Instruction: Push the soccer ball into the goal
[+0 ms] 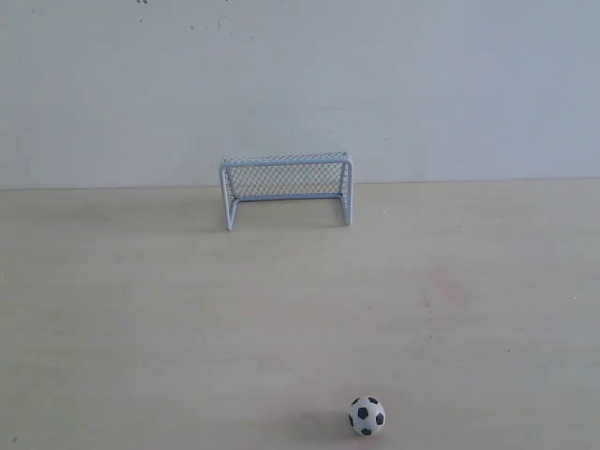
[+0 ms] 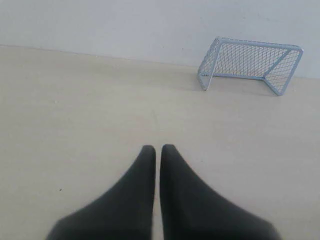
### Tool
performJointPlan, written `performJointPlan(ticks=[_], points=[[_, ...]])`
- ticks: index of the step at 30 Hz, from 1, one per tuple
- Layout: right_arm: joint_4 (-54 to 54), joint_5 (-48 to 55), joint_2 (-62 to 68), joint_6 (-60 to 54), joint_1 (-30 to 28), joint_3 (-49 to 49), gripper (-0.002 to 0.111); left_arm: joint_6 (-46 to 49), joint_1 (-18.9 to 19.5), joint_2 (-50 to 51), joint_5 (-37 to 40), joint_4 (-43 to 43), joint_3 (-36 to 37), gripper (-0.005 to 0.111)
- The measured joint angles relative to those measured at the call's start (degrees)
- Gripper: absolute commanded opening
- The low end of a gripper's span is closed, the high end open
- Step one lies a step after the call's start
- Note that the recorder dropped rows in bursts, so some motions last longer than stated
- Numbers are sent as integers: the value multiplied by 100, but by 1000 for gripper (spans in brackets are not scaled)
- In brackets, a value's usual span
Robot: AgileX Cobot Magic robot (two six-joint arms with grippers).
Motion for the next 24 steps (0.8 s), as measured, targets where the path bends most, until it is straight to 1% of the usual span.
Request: performJointPlan(ticks=[19, 22, 24], points=[[0, -12, 0, -5, 0, 0, 0, 0, 0, 0, 0, 0, 0, 4], [-63, -169, 0, -120, 0, 0, 0, 0, 0, 0, 0, 0, 0, 4], [-63, -459, 0, -151, 0, 0, 0, 0, 0, 0, 0, 0, 0, 4]])
